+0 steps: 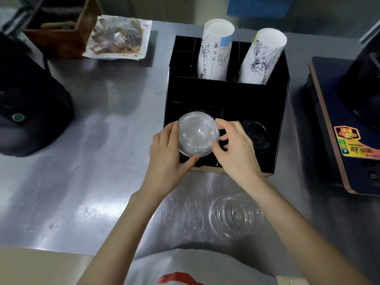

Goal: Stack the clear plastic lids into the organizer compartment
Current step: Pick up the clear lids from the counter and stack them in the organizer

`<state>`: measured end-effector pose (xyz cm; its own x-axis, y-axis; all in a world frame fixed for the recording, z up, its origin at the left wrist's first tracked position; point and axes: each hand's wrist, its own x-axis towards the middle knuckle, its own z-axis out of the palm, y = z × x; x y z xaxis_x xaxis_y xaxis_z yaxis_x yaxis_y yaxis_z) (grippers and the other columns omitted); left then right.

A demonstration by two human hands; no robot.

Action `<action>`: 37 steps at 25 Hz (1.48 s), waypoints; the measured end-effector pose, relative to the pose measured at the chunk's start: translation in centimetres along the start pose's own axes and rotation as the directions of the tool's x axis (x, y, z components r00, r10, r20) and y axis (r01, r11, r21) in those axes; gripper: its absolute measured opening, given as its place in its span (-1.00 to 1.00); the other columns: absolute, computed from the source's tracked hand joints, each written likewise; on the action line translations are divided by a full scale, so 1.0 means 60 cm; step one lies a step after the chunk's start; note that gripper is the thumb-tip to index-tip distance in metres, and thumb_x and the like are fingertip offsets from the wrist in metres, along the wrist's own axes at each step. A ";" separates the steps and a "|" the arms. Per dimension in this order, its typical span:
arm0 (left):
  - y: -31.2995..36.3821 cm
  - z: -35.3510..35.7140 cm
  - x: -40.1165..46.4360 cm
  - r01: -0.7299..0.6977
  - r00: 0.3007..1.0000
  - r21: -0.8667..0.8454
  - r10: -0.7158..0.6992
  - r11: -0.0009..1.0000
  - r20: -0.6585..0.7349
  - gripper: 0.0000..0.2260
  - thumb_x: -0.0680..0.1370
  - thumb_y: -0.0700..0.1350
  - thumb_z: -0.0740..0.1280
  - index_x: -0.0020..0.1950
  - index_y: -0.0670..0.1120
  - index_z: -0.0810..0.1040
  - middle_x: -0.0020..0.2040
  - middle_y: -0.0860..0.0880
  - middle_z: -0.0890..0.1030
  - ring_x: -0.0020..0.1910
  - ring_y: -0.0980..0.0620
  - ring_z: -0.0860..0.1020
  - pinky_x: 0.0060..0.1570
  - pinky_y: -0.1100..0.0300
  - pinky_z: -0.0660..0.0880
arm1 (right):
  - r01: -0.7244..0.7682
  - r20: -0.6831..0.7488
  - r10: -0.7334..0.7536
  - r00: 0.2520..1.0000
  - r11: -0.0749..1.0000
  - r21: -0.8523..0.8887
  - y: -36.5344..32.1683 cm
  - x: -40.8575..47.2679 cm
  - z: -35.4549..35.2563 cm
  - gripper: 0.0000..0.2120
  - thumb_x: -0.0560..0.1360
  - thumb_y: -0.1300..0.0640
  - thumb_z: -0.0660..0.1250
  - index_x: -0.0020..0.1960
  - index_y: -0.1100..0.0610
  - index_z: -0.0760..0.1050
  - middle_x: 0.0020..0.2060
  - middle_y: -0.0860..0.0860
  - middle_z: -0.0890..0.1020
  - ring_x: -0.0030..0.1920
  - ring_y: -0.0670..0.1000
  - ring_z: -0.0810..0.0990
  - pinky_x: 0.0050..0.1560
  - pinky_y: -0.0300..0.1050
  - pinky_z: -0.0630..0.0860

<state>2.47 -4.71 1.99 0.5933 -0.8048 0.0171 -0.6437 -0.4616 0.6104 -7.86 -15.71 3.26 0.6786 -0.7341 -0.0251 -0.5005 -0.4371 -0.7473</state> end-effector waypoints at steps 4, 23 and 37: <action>0.000 0.004 0.024 0.034 0.999 0.023 -0.034 0.999 0.020 -0.20 0.29 0.22 0.24 0.39 -0.19 0.13 0.39 -0.17 0.29 0.32 -0.20 0.24 0.26 0.06 0.19 | -0.021 0.014 0.021 1.000 1.000 -0.020 0.008 0.016 0.011 -0.61 0.46 0.22 0.25 0.27 0.05 0.34 0.11 0.02 0.46 0.08 0.06 0.46 0.08 -0.05 0.48; 0.000 0.017 0.028 0.055 0.998 0.028 -0.055 0.998 0.014 -0.16 0.25 0.32 0.15 0.38 -0.17 0.15 0.33 -0.20 0.31 0.30 -0.16 0.26 0.21 0.04 0.18 | 0.081 0.071 -0.070 0.995 0.982 -0.169 0.014 0.018 0.014 -0.56 0.45 0.22 0.28 0.31 0.14 0.32 0.32 0.00 0.40 0.29 0.01 0.33 0.29 -0.05 0.27; -0.008 0.013 0.040 0.021 0.989 0.072 -0.031 0.997 0.143 -0.33 0.45 -0.02 0.32 0.42 -0.12 0.03 0.50 -0.09 0.11 0.44 -0.06 0.11 0.35 0.00 0.07 | 0.048 0.049 -0.041 0.998 0.986 -0.162 0.020 0.010 0.019 -0.56 0.41 0.17 0.36 0.26 0.20 0.37 0.20 0.08 0.41 0.19 0.05 0.39 0.24 0.06 0.40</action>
<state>3.85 -6.73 1.09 0.5378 -0.8352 -0.1153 -0.6645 -0.5041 0.5517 -7.42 -16.06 1.58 0.7240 -0.6893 -0.0275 -0.5477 -0.5502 -0.6303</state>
